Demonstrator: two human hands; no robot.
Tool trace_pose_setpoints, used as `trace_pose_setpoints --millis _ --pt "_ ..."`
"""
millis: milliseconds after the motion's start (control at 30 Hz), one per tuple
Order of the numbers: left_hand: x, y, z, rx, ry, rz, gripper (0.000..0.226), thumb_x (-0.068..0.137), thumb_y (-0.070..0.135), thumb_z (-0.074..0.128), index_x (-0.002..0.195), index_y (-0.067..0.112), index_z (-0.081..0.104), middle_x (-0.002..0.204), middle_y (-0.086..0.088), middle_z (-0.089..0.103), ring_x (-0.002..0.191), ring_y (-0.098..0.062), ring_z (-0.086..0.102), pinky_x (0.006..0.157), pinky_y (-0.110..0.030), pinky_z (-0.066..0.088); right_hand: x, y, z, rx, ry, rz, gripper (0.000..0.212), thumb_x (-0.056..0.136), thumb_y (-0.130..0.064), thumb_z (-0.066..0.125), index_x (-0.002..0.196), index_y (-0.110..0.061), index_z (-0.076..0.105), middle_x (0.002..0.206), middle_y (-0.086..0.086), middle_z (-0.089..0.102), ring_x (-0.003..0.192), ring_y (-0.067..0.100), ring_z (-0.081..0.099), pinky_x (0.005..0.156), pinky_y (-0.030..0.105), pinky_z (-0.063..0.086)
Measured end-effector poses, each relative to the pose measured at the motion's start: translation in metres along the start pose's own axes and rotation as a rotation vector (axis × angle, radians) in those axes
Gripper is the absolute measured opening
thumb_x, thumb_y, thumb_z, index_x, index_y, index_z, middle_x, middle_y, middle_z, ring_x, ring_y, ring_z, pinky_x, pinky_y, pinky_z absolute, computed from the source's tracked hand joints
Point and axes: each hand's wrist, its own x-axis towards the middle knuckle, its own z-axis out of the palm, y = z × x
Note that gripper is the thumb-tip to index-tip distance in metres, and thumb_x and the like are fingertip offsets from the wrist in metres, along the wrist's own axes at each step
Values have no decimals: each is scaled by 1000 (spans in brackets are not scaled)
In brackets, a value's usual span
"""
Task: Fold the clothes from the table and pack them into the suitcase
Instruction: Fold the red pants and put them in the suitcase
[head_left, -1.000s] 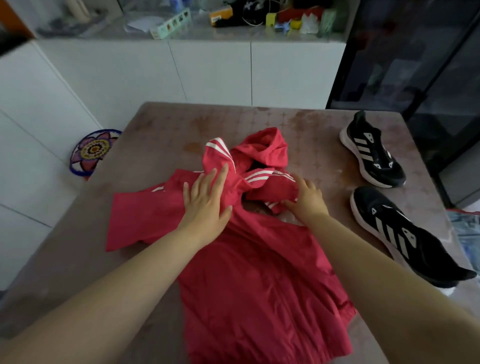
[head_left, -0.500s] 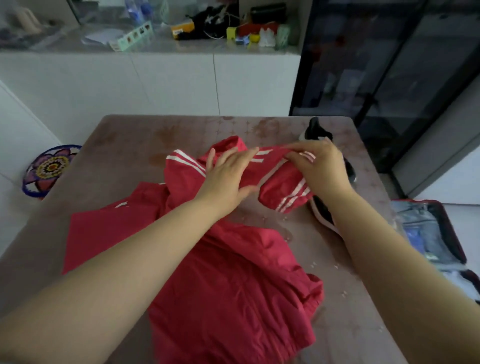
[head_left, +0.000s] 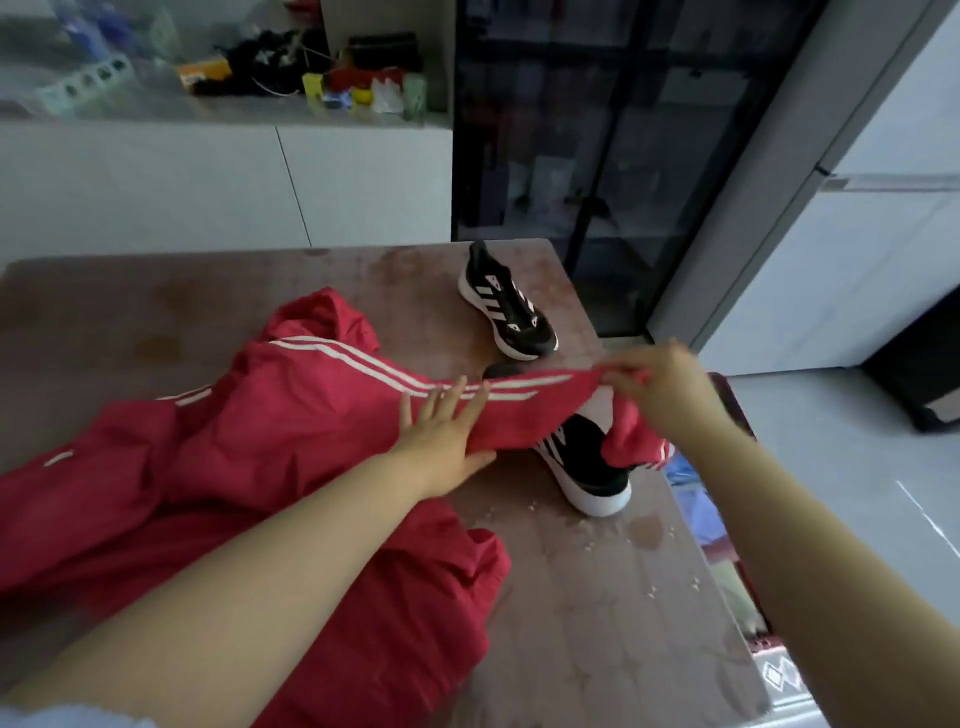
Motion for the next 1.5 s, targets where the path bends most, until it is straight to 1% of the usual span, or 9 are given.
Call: trace_pose_setpoints --millis 67,167,233,400,733,1067,1267,1400,1500 --pt "-12 -4 12 27 -7 32 78 94 52 41 149 31 -10 158 1 -11 145 -23 -9 112 -52 -11 -9 4 21 -140 -255 17 39 79 -49 60 110 -27 69 109 -4 69 104 21 60 101 36 36" --pt "-30 -27 12 -3 110 9 69 95 47 41 150 30 3 158 6 3 145 -17 0 113 -50 -10 -11 -11 49 -188 -432 -10 62 80 -57 62 134 -29 49 138 -4 49 130 19 41 114 42 18" --pt "-46 -51 7 -41 218 -50 63 96 41 43 149 29 14 156 7 16 144 -14 9 114 -47 -7 -7 -31 71 -175 -420 -81 63 84 -59 56 137 -26 45 144 -3 42 135 18 35 117 46 7" --pt "-100 -129 -2 -118 385 -301 60 94 32 49 148 25 22 150 2 31 141 -17 20 115 -45 -3 19 -93 125 -161 -448 -224 65 82 -64 46 130 -20 52 134 2 52 127 22 43 114 43 16" --pt "-121 -243 -27 -113 297 -519 63 95 36 48 149 22 18 149 -8 35 137 -29 29 114 -46 9 74 -198 196 -220 -449 -430 66 90 -49 51 147 -27 27 149 5 36 133 28 37 111 42 18" --pt "-57 -310 -31 -125 173 -454 62 94 38 50 147 21 24 146 -12 39 133 -34 36 111 -43 24 111 -233 243 -90 -394 -230 61 91 -45 53 142 -16 37 145 8 42 132 30 39 111 45 23" --pt "-15 -327 -13 -61 125 -461 56 95 36 49 145 20 29 143 -9 44 131 -31 39 112 -44 18 126 -219 253 -144 -385 -72 37 88 -48 57 112 -22 64 114 0 64 115 24 53 111 42 13" --pt "4 -335 0 -63 117 -511 49 94 36 50 139 20 38 137 -6 50 129 -29 41 114 -47 8 129 -206 252 -110 -337 -48 60 86 -56 55 135 -22 46 135 2 51 128 25 43 112 46 14" --pt "7 -341 5 -46 174 -551 40 92 37 54 128 21 51 128 -5 57 126 -29 42 114 -45 6 132 -211 257 -78 -403 -12 60 89 -57 49 137 -23 41 128 0 58 127 25 44 113 46 8"
